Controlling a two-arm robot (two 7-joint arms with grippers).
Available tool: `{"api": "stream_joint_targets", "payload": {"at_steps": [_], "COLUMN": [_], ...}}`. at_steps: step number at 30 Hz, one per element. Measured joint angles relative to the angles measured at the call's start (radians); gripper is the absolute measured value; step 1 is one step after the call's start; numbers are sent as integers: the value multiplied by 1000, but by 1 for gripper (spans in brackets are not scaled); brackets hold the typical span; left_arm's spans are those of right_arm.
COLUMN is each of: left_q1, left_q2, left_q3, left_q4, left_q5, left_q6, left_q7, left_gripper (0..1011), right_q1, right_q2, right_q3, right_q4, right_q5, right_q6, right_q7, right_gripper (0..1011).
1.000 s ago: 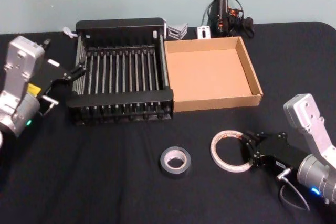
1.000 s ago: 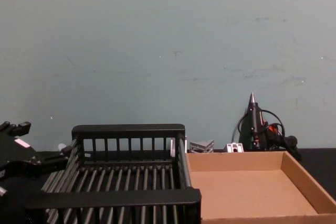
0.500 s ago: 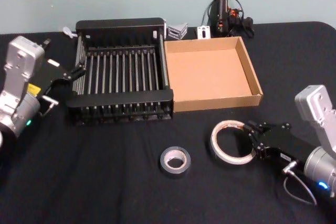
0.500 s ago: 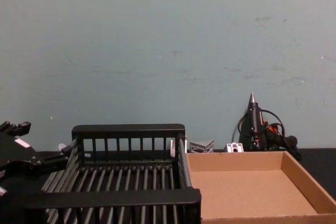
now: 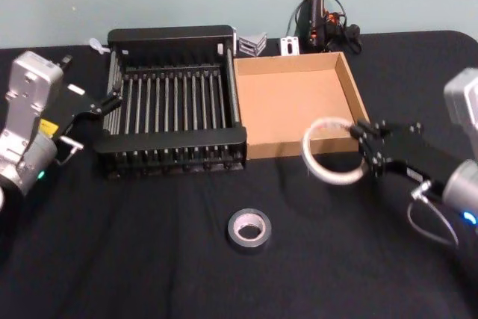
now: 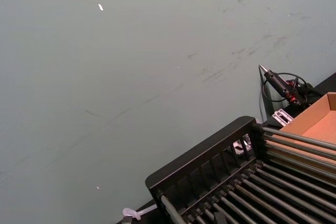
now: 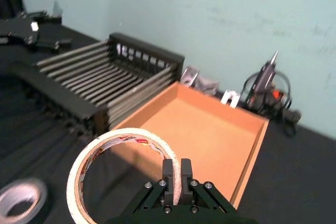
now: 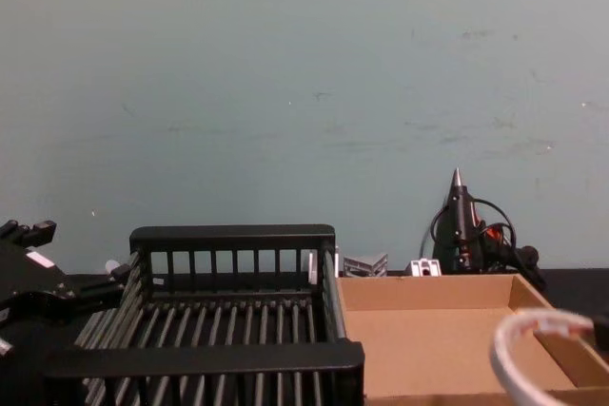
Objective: Pick up the white tape and place it into the black box , Pick up the silver tape and place it into the brown box.
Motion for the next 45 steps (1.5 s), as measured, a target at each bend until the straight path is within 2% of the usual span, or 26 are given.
{"api": "stream_joint_targets", "payload": {"at_steps": [8, 11, 15, 18, 21, 22, 28, 31, 34, 37, 45], "left_q1": [0, 0, 0, 0, 0, 0, 0, 0, 0, 0, 0], "left_q2": [0, 0, 0, 0, 0, 0, 0, 0, 0, 0, 0], "left_q3": [0, 0, 0, 0, 0, 0, 0, 0, 0, 0, 0], "left_q4": [0, 0, 0, 0, 0, 0, 0, 0, 0, 0, 0], "left_q5": [0, 0, 0, 0, 0, 0, 0, 0, 0, 0, 0], "left_q6": [0, 0, 0, 0, 0, 0, 0, 0, 0, 0, 0], "left_q7": [0, 0, 0, 0, 0, 0, 0, 0, 0, 0, 0], "left_gripper": [1001, 1001, 1001, 1001, 1001, 1001, 1001, 1001, 1001, 1001, 1001], "right_q1": [131, 204, 269, 353, 400, 433, 525, 588, 620, 669, 740], "right_q2": [-34, -58, -83, -123, -150, -171, -242, -300, -332, -385, -471], "right_q3": [-40, -73, -105, -149, -173, -190, -237, -270, -288, -313, -354], "right_q4": [47, 84, 125, 185, 221, 250, 343, 422, 469, 552, 713], "right_q5": [-37, -63, -86, -117, -135, -147, -183, -209, -225, -250, -304], "right_q6": [5, 12, 16, 15, 11, 7, 3, 3, 3, 0, -24], "right_q7": [-10, -10, -7, -2, 1, 2, -3, -11, -15, -22, -36], "right_gripper": [91, 92, 91, 91, 91, 91, 91, 91, 91, 91, 91]}}
